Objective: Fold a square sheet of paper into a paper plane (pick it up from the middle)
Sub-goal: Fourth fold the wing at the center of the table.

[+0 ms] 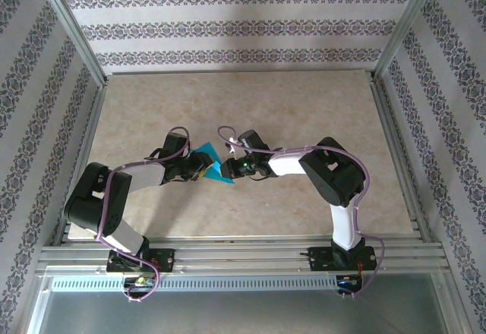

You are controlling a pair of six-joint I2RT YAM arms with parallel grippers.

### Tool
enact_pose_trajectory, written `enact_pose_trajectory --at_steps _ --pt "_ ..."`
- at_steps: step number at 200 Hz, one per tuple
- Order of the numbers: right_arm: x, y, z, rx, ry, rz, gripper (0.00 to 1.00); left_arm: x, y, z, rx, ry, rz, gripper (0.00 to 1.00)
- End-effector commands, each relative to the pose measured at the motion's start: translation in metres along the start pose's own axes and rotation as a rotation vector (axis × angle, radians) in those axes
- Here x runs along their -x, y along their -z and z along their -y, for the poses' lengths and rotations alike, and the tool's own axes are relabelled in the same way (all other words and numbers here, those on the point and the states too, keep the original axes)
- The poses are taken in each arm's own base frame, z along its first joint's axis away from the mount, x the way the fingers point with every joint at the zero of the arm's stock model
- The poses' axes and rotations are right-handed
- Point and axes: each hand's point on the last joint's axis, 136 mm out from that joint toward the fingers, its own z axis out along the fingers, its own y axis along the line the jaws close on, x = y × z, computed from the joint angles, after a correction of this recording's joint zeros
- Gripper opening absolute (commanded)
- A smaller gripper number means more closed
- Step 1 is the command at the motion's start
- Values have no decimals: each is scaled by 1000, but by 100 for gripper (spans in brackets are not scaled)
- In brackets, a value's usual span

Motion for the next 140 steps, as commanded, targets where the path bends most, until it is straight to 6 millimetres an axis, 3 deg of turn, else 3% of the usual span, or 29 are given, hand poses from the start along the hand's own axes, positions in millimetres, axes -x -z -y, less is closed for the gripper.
enact_pose_trajectory --at_steps 1,140 --pt "-25 -8 6 -1 -70 -102 13 2 -3 13 -18 -60 4 40" --pt "-25 -6 7 9 -114 -117 18 -2 -10 -26 200 -19 -20 43"
